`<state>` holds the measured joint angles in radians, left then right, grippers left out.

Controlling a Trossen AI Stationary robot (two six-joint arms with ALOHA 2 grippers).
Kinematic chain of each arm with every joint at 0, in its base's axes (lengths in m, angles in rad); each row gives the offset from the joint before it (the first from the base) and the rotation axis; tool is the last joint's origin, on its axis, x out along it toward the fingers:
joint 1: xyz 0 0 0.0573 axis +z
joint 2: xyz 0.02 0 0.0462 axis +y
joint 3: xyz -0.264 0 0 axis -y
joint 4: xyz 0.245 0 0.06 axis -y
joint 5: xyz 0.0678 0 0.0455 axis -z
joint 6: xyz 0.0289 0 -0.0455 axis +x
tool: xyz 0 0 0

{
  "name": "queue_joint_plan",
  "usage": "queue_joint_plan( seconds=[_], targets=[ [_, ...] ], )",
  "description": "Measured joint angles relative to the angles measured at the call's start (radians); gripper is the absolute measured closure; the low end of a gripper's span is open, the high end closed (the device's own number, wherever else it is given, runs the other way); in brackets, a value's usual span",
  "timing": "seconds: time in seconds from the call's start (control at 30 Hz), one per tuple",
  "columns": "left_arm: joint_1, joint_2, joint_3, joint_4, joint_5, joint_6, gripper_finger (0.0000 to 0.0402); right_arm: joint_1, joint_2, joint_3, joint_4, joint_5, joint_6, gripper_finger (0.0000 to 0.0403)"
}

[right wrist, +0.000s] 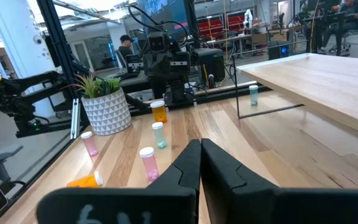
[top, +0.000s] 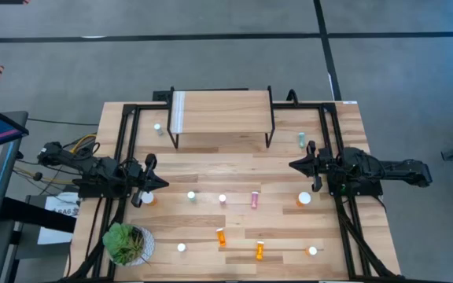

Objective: Pick and place medicine bottles onto shelf by color

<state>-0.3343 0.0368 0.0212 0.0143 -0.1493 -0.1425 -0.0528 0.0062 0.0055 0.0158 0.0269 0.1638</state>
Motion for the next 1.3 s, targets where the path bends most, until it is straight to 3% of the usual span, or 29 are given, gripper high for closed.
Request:
queue_joint_plan(
  seconds=[0.73,0.9,1.17,1.3],
  targets=[
    [0.0,0.0,0.0,0.0,0.0,0.0,0.0401,0.0,0.0,0.0,0.0,0.0,0.001,0.0365],
    [0.0,0.0,0.0,0.0,0.0,0.0,0.0401,0.0,0.0,0.0,0.0,0.0,-0.086,0.0365],
    [0.0,0.0,0.0,0.0,0.0,0.0,0.0401,-0.002,0.0,0.0,0.005,0.0,-0.093,0.0365],
    [0.0,0.0,0.0,0.0,0.0,0.0,0.0401,-0.002,0.0,0.0,0.078,0.006,-0.14,0.0365]
  ],
)
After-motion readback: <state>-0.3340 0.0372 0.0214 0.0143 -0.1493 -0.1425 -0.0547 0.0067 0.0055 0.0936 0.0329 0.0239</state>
